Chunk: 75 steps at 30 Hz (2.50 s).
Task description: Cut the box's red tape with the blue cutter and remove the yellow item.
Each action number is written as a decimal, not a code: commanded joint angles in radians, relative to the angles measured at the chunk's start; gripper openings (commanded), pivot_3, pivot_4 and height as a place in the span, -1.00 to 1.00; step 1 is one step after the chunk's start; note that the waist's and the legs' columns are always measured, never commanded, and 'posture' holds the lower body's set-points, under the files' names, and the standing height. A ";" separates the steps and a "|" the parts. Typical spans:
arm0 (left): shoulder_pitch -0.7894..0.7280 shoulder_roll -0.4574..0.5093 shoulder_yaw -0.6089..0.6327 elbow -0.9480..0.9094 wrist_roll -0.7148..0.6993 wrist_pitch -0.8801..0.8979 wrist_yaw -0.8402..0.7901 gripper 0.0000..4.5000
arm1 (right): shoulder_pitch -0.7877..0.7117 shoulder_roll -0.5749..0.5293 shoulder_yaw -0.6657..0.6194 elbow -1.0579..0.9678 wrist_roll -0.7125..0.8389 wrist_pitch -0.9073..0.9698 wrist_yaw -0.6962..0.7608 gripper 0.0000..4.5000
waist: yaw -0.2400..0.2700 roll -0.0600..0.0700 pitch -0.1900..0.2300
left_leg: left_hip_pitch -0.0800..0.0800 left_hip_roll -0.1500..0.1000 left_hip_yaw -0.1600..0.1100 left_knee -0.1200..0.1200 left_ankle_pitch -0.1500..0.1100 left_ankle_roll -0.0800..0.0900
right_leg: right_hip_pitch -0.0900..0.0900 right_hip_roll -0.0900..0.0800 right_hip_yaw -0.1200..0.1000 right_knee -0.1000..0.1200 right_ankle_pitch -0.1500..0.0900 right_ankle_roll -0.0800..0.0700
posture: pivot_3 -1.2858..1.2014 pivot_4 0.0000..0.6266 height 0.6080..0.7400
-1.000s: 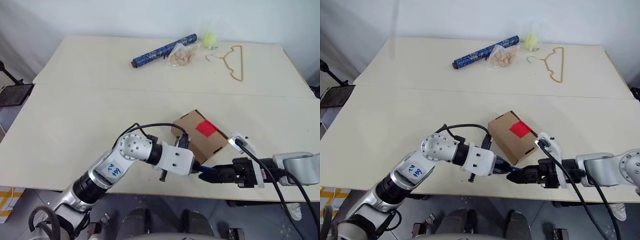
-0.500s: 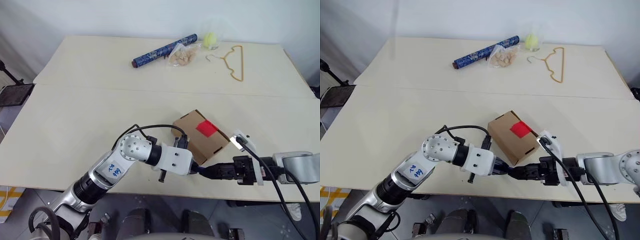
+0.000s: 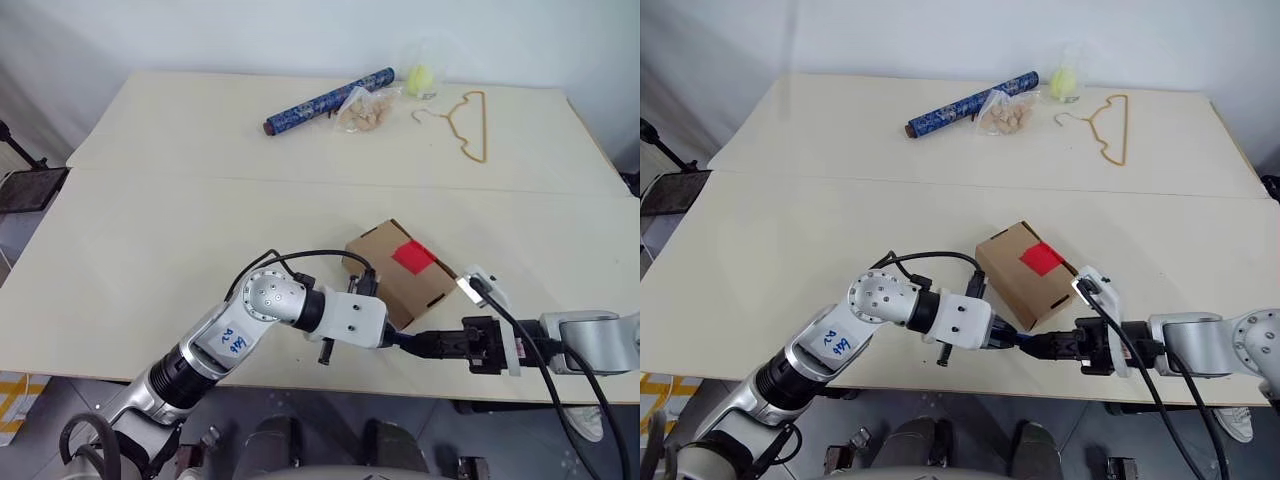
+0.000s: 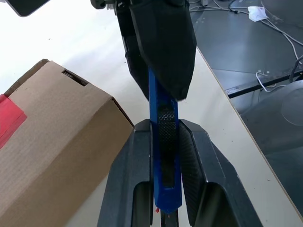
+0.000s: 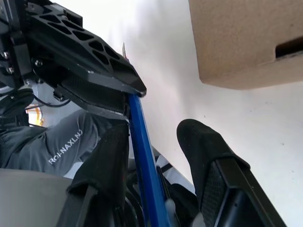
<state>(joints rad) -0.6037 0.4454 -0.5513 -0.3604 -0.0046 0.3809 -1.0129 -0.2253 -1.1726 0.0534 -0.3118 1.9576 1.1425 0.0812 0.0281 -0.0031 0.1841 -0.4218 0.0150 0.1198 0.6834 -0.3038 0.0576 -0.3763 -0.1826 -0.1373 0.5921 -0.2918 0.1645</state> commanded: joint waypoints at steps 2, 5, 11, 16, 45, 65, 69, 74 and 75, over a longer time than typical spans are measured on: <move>-0.020 -0.017 0.004 -0.044 -0.001 -0.005 0.006 -0.81 | -0.007 0.025 -0.035 -0.016 0.015 -0.011 -0.011 -0.41 | 0.000 0.000 0.000 | 0.000 0.000 0.000 0.000 0.000 0.000 | 0.000 0.000 0.000 0.000 0.000 0.000 | 0.03 -0.52 1.00; -0.022 -0.019 0.004 -0.040 0.000 -0.008 0.005 -0.81 | -0.006 0.035 -0.039 -0.017 0.015 -0.012 -0.017 -0.83 | 0.000 0.000 0.000 | 0.000 0.000 0.000 0.000 0.000 0.000 | 0.000 0.000 0.000 0.000 0.000 0.000 | 0.03 -0.52 1.00; -0.022 -0.011 0.012 -0.035 -0.012 -0.013 -0.007 -0.81 | 0.000 0.032 -0.054 -0.015 0.015 -0.003 -0.004 -0.95 | 0.000 0.000 0.000 | 0.000 0.000 0.000 0.000 0.000 0.000 | 0.000 0.000 0.000 0.000 0.000 0.000 | 0.03 -0.52 1.00; 0.024 0.011 0.052 -0.064 -0.086 0.029 -0.038 -0.41 | 0.006 -0.006 -0.075 -0.017 0.015 0.016 0.047 -0.95 | -0.001 0.000 0.000 | 0.000 0.000 0.000 0.000 0.000 0.000 | 0.000 0.000 0.000 0.000 0.000 0.000 | 0.03 -0.52 1.00; -0.229 -0.072 0.328 0.480 -0.360 0.125 -0.090 -1.00 | 0.259 -0.247 -0.780 -0.011 -0.246 0.048 0.208 -0.95 | 0.010 0.000 0.000 | -0.001 0.000 0.002 -0.001 0.001 0.001 | -0.002 0.002 0.003 -0.002 0.005 0.000 | 0.03 -0.52 1.00; -0.263 -0.244 0.262 0.555 -0.195 0.210 0.174 -1.00 | -0.636 -0.034 0.006 0.097 -0.768 0.193 0.331 -0.95 | -0.001 0.001 0.000 | -0.015 -0.002 0.002 0.002 0.002 0.001 | -0.016 0.000 0.001 0.004 0.006 0.003 | 0.03 -0.52 1.00; -0.250 -0.231 0.243 0.528 -0.183 0.243 0.176 -1.00 | -0.650 0.008 0.013 0.097 -0.841 0.219 0.370 -0.95 | -0.001 0.001 0.000 | -0.016 -0.003 0.002 0.002 0.003 0.000 | -0.017 0.001 0.000 0.005 0.007 0.003 | 0.03 -0.52 1.00; -0.234 -0.227 0.231 0.506 -0.179 0.259 0.174 -1.00 | -0.637 0.046 0.002 0.094 -0.910 0.242 0.395 -0.95 | -0.003 0.001 0.000 | -0.015 -0.003 0.002 0.003 0.005 0.000 | -0.017 0.001 0.001 0.006 0.007 0.003 | 0.03 -0.52 1.00; -0.232 -0.227 0.230 0.501 -0.179 0.264 0.174 -1.00 | -0.634 0.053 -0.006 0.097 -0.918 0.248 0.399 -0.95 | -0.003 0.001 0.000 | -0.015 -0.002 0.002 0.003 0.005 0.000 | -0.017 0.001 0.001 0.007 0.007 0.003 | 0.03 -0.52 1.00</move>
<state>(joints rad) -0.8504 0.2167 -0.2971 0.1666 -0.1912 0.6323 -0.8320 -0.8573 -1.1238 0.0751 -0.2085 1.0602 1.3777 0.4683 0.0247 -0.0021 0.1836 -0.4367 0.0125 0.1217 0.6865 -0.2987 0.0578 -0.3931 -0.1818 -0.1358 0.5994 -0.2852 0.1676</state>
